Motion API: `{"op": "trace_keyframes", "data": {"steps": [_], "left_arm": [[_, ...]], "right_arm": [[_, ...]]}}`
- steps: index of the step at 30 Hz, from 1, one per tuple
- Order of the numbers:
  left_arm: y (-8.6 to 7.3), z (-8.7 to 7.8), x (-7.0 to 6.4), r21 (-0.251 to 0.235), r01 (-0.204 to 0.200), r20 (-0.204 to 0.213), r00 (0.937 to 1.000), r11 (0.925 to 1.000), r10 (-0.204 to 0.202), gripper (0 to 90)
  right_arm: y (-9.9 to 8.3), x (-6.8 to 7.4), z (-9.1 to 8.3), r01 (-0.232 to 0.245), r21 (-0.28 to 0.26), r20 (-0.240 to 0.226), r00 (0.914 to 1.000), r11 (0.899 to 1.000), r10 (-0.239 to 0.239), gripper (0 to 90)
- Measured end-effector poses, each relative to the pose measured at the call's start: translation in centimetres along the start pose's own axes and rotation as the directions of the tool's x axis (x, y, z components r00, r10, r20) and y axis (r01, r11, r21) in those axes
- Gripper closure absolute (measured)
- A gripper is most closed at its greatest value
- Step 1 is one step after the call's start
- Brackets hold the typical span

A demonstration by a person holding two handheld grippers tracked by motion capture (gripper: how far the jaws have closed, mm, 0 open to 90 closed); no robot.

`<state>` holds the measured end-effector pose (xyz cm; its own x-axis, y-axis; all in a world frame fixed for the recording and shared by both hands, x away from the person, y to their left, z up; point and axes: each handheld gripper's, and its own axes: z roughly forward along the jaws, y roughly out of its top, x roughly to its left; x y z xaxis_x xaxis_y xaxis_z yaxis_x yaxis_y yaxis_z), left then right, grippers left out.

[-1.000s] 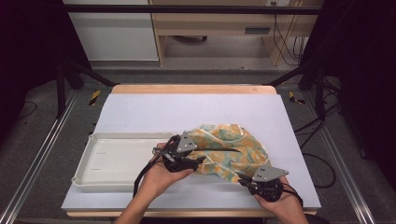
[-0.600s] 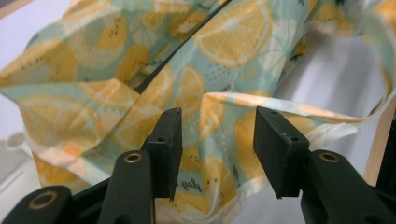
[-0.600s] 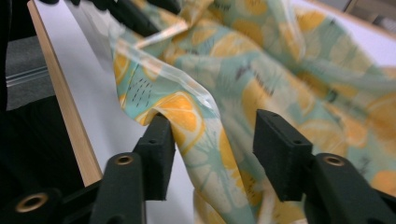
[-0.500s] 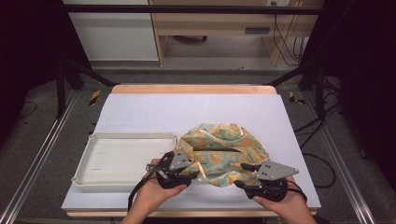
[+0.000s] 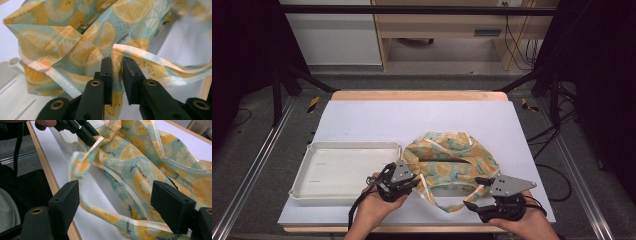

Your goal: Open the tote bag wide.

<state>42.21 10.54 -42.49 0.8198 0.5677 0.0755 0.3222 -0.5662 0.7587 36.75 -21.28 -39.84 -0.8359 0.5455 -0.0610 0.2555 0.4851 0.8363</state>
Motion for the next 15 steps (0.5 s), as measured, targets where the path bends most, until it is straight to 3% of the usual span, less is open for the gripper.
{"op": "trace_keyframes", "data": {"steps": [5, 7, 10, 13, 14, 15], "left_arm": [[0.1, -0.8, -0.5, -0.008, -0.027, 0.007, 0.9996, 0.9996, 0.027, 81.2], [-0.2, -1.4, -0.9, -0.006, -0.049, 0.023, 0.9986, 0.9988, 0.049, 84.1], [-0.6, -1.7, -1.0, -0.008, -0.048, 0.036, 0.9982, 0.9988, 0.048, 85.9], [-1.2, -2.3, -1.0, -0.007, -0.041, 0.045, 0.9981, 0.9991, 0.042, 88.6], [-1.4, -2.5, -1.0, -0.005, -0.04, 0.045, 0.9982, 0.9992, 0.04, 89.0], [-1.6, -2.6, -1.0, -0.003, -0.039, 0.046, 0.9982, 0.9992, 0.039, 89.5]], "right_arm": [[0.1, -0.6, 0.3, -0.014, -0.008, 0.053, 0.9985, 1.0, 0.014, 26.0], [0.1, -1.5, 1.6, -0.022, 0.026, 0.097, 0.9951, 0.999, 0.019, 28.1], [-0.2, -2.2, 2.7, -0.018, 0.054, 0.111, 0.9938, 0.998, 0.012, 28.9], [-0.8, -3.1, 4.4, -0.044, 0.096, 0.112, 0.9932, 0.994, 0.033, 29.6], [-1.0, -3.2, 4.7, -0.046, 0.111, 0.116, 0.9927, 0.993, 0.033, 31.2], [-1.1, -3.3, 5.0, -0.034, 0.131, 0.135, 0.9907, 0.991, 0.016, 38.8]]}}
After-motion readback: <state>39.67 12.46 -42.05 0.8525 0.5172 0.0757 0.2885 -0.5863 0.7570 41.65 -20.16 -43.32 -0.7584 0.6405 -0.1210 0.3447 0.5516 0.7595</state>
